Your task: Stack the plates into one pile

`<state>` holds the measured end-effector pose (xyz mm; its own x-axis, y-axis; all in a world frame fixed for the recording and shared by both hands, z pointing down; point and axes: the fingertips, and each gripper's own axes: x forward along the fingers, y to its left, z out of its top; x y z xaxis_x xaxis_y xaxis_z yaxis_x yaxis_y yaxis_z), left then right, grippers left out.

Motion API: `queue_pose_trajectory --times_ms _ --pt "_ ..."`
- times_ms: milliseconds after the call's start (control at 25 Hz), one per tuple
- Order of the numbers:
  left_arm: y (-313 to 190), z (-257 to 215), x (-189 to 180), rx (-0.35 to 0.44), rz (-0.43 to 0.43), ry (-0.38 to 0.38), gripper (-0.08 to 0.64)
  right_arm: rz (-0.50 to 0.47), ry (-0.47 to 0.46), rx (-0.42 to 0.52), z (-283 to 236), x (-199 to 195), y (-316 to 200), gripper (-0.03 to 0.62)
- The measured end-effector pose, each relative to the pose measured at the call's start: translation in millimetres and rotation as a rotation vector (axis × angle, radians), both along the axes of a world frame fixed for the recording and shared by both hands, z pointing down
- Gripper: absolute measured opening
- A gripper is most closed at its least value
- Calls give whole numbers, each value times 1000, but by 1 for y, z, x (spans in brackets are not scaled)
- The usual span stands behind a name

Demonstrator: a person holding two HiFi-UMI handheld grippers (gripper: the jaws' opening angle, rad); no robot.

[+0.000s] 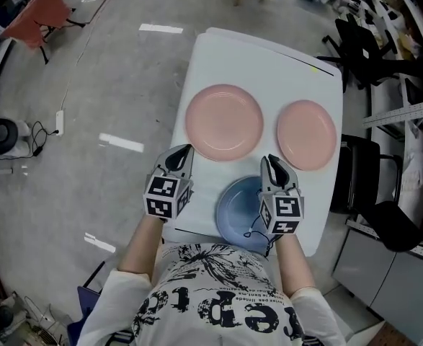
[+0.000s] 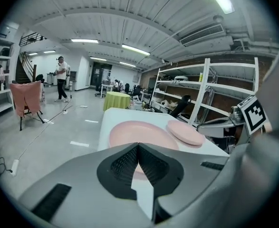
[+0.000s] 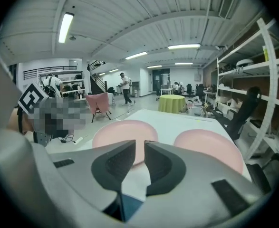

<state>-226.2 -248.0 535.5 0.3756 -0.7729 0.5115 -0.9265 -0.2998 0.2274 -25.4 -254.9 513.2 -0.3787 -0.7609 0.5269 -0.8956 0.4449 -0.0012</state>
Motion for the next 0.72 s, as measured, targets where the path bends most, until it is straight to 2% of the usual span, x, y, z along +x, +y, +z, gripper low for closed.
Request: queue_pose_trajectory --times_ms 200,320,480,560,720 --pt "-28 19 -13 -50 -8 53 67 3 -4 -77 26 -11 -30 115" --pt "-45 28 -20 -59 -4 47 98 22 -9 -114 38 -14 -49 137" --pt "-67 33 -29 -51 -14 52 137 50 12 -144 48 -17 -67 141" --pt "-77 37 -32 -73 -15 68 140 58 33 -169 57 -17 -76 147" --pt "-93 54 -32 -130 28 34 153 71 71 -209 75 -14 -92 150"
